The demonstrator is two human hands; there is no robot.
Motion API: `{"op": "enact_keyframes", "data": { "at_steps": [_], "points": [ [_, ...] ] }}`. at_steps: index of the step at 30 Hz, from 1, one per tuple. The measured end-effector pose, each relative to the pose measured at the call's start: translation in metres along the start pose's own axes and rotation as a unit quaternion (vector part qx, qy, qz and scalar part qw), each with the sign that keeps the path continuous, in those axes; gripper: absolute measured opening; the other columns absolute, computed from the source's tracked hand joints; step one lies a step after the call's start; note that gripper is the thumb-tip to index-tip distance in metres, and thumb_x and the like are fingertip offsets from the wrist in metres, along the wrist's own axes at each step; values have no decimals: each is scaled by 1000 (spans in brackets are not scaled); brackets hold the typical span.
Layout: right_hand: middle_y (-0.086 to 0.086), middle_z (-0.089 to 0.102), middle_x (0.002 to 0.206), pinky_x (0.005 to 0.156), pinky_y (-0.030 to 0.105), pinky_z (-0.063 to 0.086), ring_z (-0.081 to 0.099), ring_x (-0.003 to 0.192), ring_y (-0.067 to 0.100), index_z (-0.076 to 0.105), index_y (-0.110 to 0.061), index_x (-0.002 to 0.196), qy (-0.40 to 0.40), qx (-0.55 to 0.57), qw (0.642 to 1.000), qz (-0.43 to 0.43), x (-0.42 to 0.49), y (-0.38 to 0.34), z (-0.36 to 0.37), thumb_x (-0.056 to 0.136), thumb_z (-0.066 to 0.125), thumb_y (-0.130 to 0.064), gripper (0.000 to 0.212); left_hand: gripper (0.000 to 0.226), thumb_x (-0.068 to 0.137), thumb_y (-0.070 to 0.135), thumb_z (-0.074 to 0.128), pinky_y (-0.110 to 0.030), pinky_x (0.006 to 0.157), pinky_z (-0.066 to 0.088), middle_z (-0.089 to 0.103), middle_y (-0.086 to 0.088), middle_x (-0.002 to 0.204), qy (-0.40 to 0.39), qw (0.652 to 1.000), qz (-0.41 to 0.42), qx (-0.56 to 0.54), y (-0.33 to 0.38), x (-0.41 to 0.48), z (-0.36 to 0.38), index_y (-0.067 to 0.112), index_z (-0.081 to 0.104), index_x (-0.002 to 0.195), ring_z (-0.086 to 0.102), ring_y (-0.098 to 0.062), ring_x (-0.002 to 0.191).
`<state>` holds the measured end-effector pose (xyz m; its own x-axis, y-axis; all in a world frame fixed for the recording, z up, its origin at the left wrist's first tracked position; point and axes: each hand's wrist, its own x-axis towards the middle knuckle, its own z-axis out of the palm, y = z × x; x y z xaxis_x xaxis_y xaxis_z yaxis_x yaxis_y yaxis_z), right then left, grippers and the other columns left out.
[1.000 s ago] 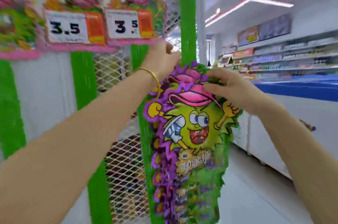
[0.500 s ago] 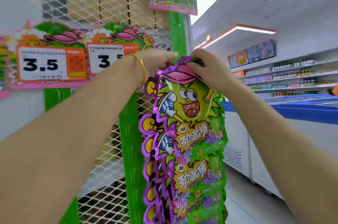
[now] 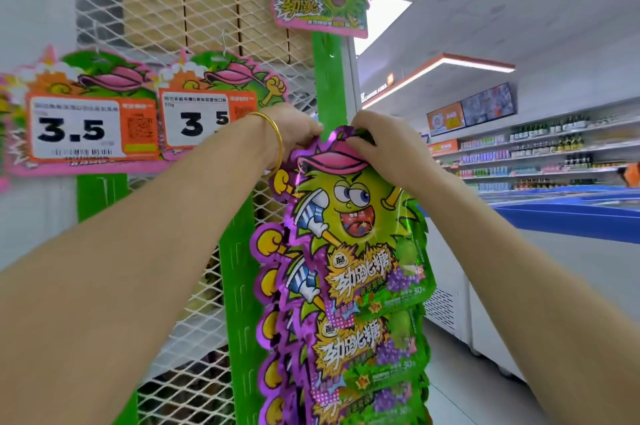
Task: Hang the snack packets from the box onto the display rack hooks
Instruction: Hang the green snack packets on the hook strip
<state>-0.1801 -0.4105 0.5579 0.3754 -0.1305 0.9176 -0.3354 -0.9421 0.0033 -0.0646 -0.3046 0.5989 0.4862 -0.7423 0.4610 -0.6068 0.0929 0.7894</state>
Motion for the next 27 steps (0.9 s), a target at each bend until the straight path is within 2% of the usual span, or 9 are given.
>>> {"op": "enact_keyframes", "data": {
  "at_steps": [4, 6, 9, 13, 15, 18, 21, 24, 27],
  "points": [
    [0, 55, 83, 66, 32, 42, 55, 80, 25, 57, -13, 95, 9, 16, 1000, 3, -2, 0, 0, 92, 53, -28, 15, 11, 93, 13, 53, -27, 55, 48, 60, -12, 83, 13, 1000, 3, 15, -3, 4, 0, 4, 56, 86, 56, -20, 65],
    [1, 58, 85, 65, 31, 40, 55, 80, 25, 57, -12, 99, 32, 12, 999, 6, 0, -3, -2, 93, 51, -29, 18, 13, 91, 18, 56, -31, 65, 46, 62, -12, 92, 30, 999, 7, 37, -2, 6, -1, 5, 60, 94, 57, -22, 77],
    [1, 57, 83, 62, 29, 35, 52, 75, 24, 55, -10, 99, 47, -22, 999, -6, 7, -9, -4, 95, 48, -29, 21, 9, 86, 16, 58, -31, 69, 41, 57, -11, 90, 39, 997, 14, 59, 2, 7, -1, 9, 60, 92, 53, -22, 82],
    [5, 59, 85, 64, 32, 40, 55, 78, 28, 53, -12, 101, 28, -51, 998, -13, 14, -12, -2, 95, 48, -31, 20, 3, 80, 11, 58, -32, 65, 41, 54, -11, 79, 50, 997, 6, 55, 2, 7, 0, 10, 57, 77, 49, -21, 65],
    [8, 62, 89, 65, 33, 43, 56, 79, 29, 53, -13, 102, 12, -56, 998, -9, 13, -11, -3, 95, 48, -31, 20, 9, 81, 13, 58, -33, 66, 40, 54, -11, 79, 53, 997, 4, 58, 0, 8, 0, 10, 57, 72, 49, -21, 68],
    [9, 63, 89, 67, 35, 46, 57, 80, 29, 54, -13, 99, -8, -49, 999, -5, 9, -9, -4, 94, 50, -30, 18, 11, 89, 13, 53, -33, 67, 43, 56, -13, 86, 47, 998, 9, 42, -1, 11, 1, 5, 59, 83, 52, -24, 78],
    [8, 61, 87, 68, 35, 47, 55, 80, 27, 55, -12, 97, -27, -18, 999, 1, 5, -8, -5, 93, 53, -29, 17, 19, 94, 13, 49, -33, 76, 50, 58, -12, 83, 43, 999, 18, 25, -3, 11, 2, 2, 57, 81, 54, -24, 79],
    [2, 52, 85, 65, 32, 40, 51, 78, 23, 56, -11, 100, -56, 3, 998, 13, 1, -7, -6, 93, 54, -28, 18, 24, 95, 15, 48, -26, 58, 42, 54, -7, 69, 43, 998, 36, 32, -5, 4, 3, 5, 54, 74, 48, -17, 61],
    [2, 49, 89, 61, 27, 34, 49, 77, 21, 53, -9, 109, -100, 2, 994, 40, -5, -7, -1, 95, 51, -28, 24, 23, 95, 11, 47, -26, 57, 37, 55, -10, 76, 23, 997, 56, 53, -11, -9, 4, 9, 53, 72, 45, -18, 63]
  ]
}}
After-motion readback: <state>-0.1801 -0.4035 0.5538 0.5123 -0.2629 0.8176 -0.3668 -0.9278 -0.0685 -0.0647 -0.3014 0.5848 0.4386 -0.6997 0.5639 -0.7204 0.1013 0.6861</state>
